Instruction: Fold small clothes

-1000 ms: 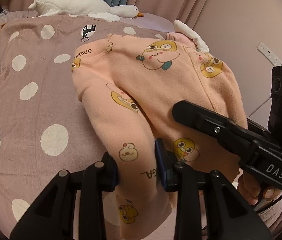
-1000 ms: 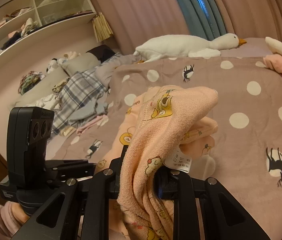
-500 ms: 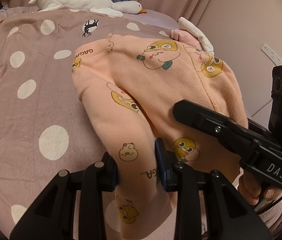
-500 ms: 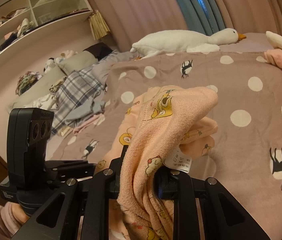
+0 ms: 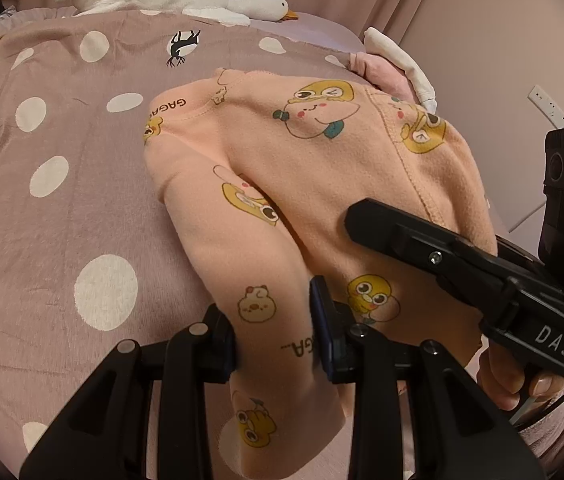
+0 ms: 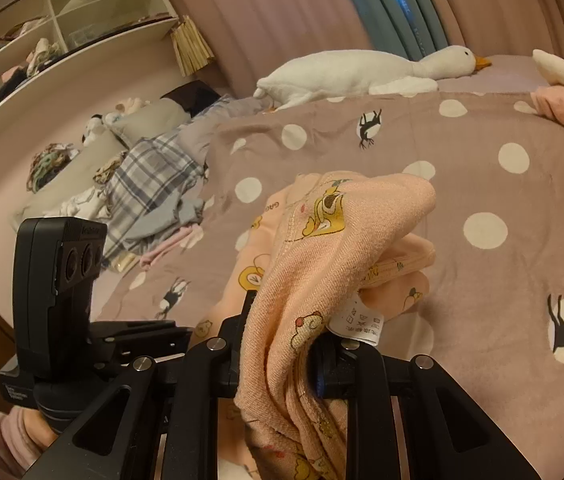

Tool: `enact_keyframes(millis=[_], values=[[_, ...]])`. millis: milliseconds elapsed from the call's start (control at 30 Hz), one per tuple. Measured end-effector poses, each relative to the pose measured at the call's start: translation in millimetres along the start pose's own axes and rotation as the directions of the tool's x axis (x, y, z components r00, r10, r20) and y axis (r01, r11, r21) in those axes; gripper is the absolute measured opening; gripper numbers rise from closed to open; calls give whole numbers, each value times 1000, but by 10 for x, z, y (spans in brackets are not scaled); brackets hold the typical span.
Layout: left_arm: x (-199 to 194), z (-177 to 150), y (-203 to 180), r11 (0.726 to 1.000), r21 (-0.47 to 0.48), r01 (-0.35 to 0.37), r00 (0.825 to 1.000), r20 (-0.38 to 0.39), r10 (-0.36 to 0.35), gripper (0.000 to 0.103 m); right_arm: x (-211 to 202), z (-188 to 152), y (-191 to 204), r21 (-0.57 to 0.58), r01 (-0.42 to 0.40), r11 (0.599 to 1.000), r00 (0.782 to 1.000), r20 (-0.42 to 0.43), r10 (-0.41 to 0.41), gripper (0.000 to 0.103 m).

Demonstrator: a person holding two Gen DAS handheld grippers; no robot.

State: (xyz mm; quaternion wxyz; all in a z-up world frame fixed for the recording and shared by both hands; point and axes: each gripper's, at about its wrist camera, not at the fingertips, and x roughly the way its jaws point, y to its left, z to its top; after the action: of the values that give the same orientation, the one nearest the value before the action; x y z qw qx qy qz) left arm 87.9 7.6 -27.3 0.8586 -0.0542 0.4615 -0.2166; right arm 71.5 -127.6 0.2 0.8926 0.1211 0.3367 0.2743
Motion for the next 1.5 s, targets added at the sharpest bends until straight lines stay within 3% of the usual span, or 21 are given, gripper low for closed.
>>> enact_keyframes(millis=[1000, 1500], values=[[361, 33, 157, 999, -44, -20, 998, -53, 17, 32, 364, 31, -192, 44, 17, 999, 998, -64, -14, 24], [663, -79, 338, 996, -74, -56, 991, -122, 46, 32, 669, -90, -487, 145, 36, 989, 988, -151, -14, 24]])
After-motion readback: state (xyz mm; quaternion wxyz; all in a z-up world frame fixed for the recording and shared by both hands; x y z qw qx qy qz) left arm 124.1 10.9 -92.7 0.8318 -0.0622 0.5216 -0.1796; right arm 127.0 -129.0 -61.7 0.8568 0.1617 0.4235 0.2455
